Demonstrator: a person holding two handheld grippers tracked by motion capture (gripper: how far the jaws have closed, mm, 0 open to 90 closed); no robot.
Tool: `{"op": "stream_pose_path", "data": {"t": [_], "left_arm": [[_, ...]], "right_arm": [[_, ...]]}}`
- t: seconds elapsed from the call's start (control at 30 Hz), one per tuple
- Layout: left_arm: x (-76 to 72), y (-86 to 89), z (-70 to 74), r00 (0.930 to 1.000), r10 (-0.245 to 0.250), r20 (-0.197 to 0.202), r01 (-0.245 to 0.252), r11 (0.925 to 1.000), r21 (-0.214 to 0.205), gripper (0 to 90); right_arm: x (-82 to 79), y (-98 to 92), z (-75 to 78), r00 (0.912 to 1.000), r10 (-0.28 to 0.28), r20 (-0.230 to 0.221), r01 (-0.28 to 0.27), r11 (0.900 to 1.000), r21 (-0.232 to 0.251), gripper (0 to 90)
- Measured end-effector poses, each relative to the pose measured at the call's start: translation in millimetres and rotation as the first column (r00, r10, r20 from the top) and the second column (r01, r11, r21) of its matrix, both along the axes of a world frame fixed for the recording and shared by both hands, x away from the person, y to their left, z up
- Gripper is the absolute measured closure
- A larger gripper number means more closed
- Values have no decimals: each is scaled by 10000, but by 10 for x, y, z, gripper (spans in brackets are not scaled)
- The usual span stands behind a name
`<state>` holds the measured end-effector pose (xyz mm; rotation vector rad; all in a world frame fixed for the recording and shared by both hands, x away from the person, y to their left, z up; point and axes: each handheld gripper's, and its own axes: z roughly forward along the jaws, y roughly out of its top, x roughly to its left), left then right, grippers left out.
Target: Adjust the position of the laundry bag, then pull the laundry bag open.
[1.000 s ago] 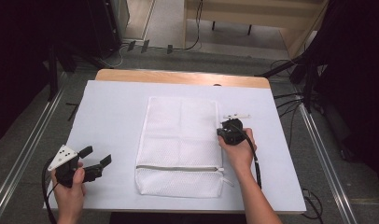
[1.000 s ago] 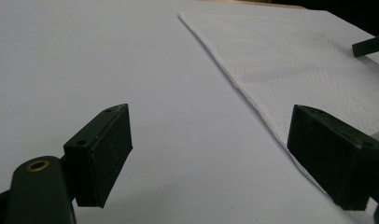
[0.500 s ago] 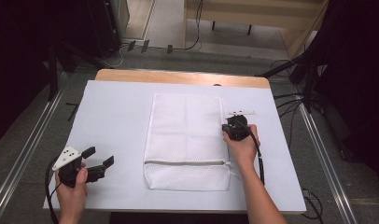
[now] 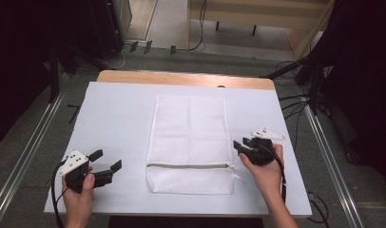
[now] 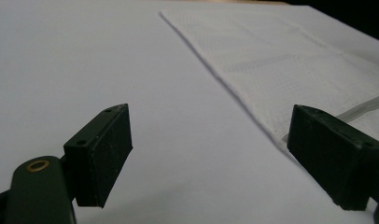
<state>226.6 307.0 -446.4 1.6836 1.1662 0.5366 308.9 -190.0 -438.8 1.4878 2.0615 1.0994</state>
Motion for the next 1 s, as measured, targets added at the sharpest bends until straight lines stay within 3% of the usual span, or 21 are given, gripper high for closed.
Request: {"op": "stream_pose_path", "data": {"t": [0.13, 0.23, 0.4, 0.5, 0.57, 0.63, 0.77, 0.9, 1.0], "left_arm": [[-8, -207, 12, 9994, -342, 43, 341, 9993, 176, 145], [1, -386, -19, 9980, -529, -343, 542, 9979, 359, 145], [26, -693, -20, 9927, -999, -677, 1036, 9932, 533, 185], [32, -852, 4, 9946, -591, -854, 634, 9968, 493, 246], [39, -939, 3, 9939, -384, -1035, 404, 9990, 167, 312], [53, -1042, -4, 9909, -367, -1293, 368, 9993, -14, 386], [62, -1305, -2, 9877, -701, -1401, 777, 9957, 497, 526], [85, -1553, -5, 9788, -1255, -1617, 1346, 9898, 472, 589], [119, -1757, 2, 9693, -1777, -1698, 1852, 9823, 291, 589]], "right_arm": [[-314, -120, -85, 9999, 96, 54, -97, 9998, 185, 544], [-514, -159, -168, 9999, 110, -12, -110, 9997, 205, 543], [-685, -159, -255, 9974, 686, -222, -677, 9969, 391, 536], [-714, -162, -295, 9965, 797, -263, -782, 9956, 525, 537], [-716, -161, -332, 9951, 905, -407, -870, 9930, 804, 540], [-717, -133, -369, 9923, 1146, -472, -1111, 9913, 711, 539], [-710, -76, -417, 9875, 1469, -570, -1412, 9856, 927, 532], [-654, -1, -450, 9890, 1397, -488, -1341, 9856, 1029, 517], [-612, 95, -465, 9903, 1347, -332, -1335, 9904, 361, 501]]}}
